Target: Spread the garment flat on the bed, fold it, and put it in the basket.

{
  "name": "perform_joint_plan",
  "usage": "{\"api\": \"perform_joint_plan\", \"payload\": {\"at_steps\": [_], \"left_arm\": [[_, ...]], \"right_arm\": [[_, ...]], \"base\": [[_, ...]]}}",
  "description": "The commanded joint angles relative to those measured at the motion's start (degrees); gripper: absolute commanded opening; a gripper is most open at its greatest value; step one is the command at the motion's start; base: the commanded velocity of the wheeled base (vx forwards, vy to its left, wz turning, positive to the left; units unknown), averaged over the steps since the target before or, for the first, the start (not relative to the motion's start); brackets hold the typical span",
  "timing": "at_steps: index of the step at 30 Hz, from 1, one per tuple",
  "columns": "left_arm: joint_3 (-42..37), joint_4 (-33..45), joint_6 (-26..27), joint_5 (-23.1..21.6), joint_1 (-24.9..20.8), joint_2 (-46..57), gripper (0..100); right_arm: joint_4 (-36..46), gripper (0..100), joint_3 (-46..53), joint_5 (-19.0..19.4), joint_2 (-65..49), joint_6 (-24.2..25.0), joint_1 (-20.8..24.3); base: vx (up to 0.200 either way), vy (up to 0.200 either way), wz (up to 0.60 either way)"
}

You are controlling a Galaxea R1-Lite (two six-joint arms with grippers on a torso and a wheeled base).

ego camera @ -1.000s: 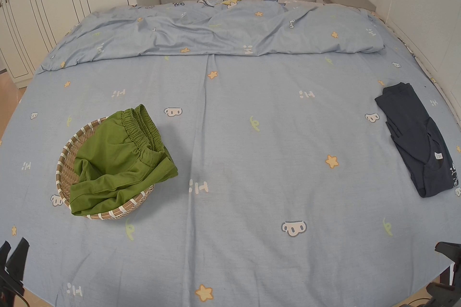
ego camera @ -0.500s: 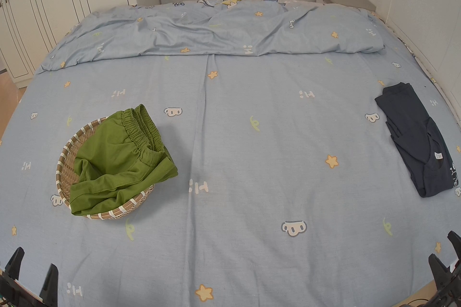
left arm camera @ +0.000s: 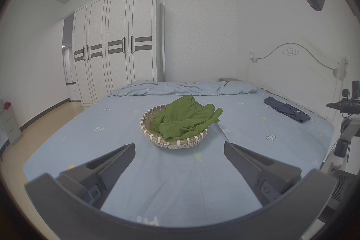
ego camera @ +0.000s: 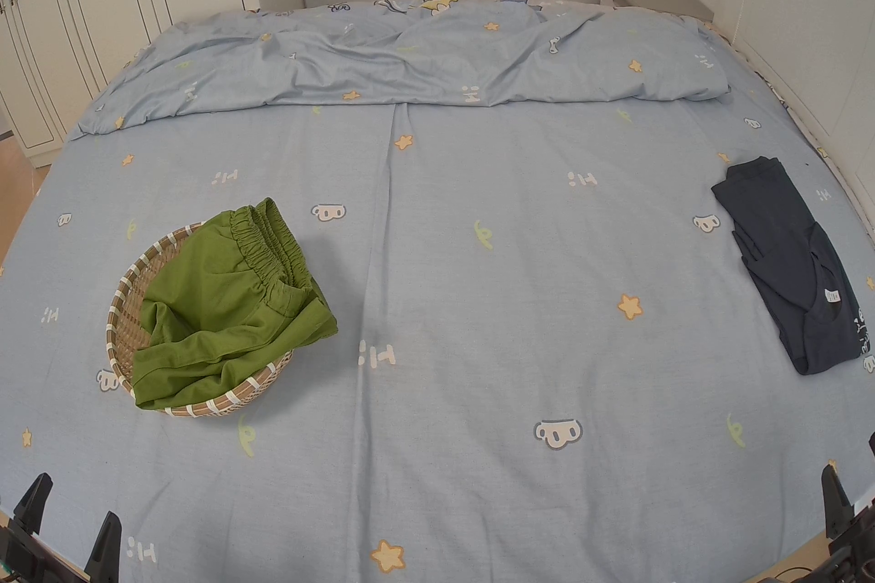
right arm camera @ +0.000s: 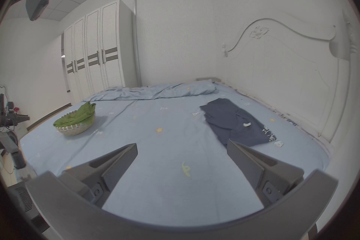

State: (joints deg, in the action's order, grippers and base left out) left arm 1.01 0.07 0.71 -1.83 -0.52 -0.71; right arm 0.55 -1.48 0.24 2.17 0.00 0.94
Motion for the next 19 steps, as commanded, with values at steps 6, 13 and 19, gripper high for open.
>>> {"api": "perform_joint_plan", "payload": {"at_steps": [6,13,19], "left_arm": [[-0.9,0.0,-0.3,0.2,0.0,-0.2,100],[-0.9,0.0,-0.3,0.2,0.0,-0.2,100],[-0.9,0.0,-0.3,0.2,0.0,-0.2,100]], "right_arm": [[-0.7,100,1.5,0.5,-1.2,-0.5,-0.8],[-1.2,100,1.5,-0.1,-1.6,0.8,-1.1],[-1.2,100,1.5,0.2,-1.6,0.1,-1.1]], "base": [[0.0,0.0,0.0],[0.0,0.0,0.0],[0.0,0.0,0.0]]}}
